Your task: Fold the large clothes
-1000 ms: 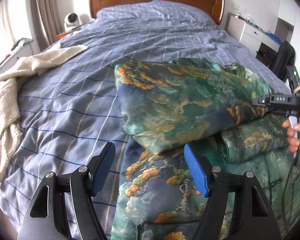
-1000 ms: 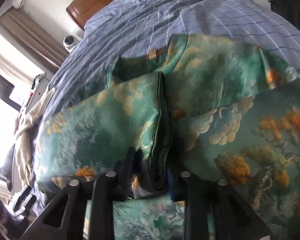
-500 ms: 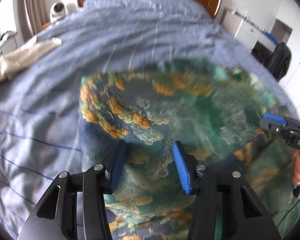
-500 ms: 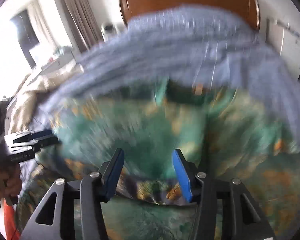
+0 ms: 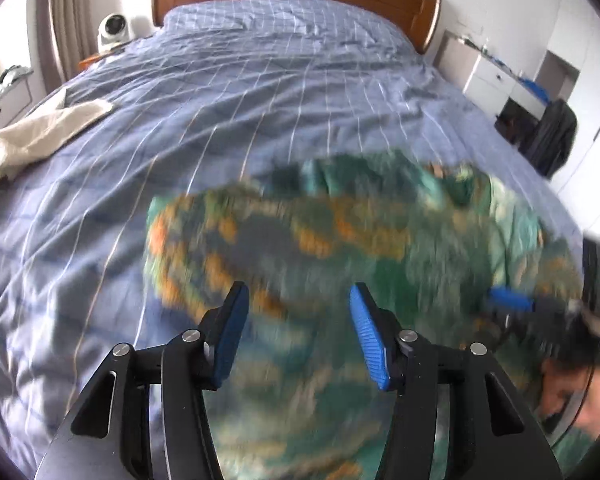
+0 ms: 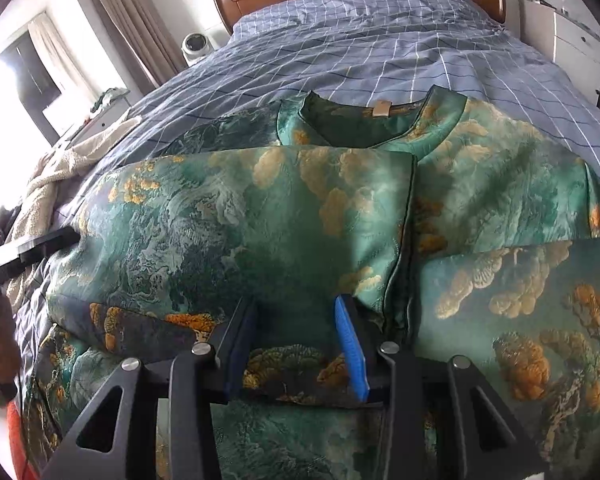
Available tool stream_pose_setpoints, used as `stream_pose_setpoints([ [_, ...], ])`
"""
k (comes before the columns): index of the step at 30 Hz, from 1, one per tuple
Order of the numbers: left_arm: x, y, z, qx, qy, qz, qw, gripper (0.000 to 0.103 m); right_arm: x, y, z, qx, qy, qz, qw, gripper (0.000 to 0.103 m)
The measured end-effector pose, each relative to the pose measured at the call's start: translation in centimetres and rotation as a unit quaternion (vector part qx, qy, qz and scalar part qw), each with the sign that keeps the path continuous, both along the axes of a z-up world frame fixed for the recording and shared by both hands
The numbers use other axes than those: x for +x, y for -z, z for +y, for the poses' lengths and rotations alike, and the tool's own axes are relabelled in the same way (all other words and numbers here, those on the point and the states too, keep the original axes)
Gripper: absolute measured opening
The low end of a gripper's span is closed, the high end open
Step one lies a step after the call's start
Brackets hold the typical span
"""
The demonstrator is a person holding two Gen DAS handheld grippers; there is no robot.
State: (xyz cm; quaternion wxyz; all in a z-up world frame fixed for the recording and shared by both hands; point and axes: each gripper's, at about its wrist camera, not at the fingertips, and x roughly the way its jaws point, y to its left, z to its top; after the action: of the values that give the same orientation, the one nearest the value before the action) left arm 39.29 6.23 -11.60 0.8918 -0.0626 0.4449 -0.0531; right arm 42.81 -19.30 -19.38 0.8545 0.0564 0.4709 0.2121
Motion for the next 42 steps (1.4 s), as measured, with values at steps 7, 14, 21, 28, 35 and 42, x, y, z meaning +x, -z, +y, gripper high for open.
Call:
stream_pose_setpoints([
  [7, 5.3, 5.7, 1.9, -0.023, -0.054, 0.039, 0.9975, 0.061, 0.2, 0.3, -0.3, 0.011, 0.001, 0.001, 1.000, 0.040],
  [14, 3.8, 6.4, 1.5, -0.014, -0.042, 0.023, 0.9988, 0.061, 0.2, 0.6, -0.5, 0.019, 0.001, -0.003, 1.000, 0.040],
  [21, -3.4, 4.4, 1.0, 0.002, 0.006, 0.013, 0.9999, 0.061, 0.1, 0.7, -0.5, 0.021, 0.002, -0.007, 1.000, 0.040],
  [28, -3.5, 5.9, 0.1, 0.028, 0.002, 0.001, 0.9996, 0.062, 0.2, 0.6, -0.3, 0.016, 0.004, -0.005, 1.000, 0.040],
  [35, -5.4, 4.2, 0.1, 0.038, 0.000, -0.017, 0.9991, 0.066, -0.2, 0.0, 0.1, -0.003, 0.012, -0.012, 1.000, 0.042],
  [42, -14.3, 1.0, 1.6, 0.041, 0.029, -0.039, 0.9980, 0.090, -6.5, -4.3, -0.5, -0.034, 0.013, -0.060, 0.998, 0.076],
])
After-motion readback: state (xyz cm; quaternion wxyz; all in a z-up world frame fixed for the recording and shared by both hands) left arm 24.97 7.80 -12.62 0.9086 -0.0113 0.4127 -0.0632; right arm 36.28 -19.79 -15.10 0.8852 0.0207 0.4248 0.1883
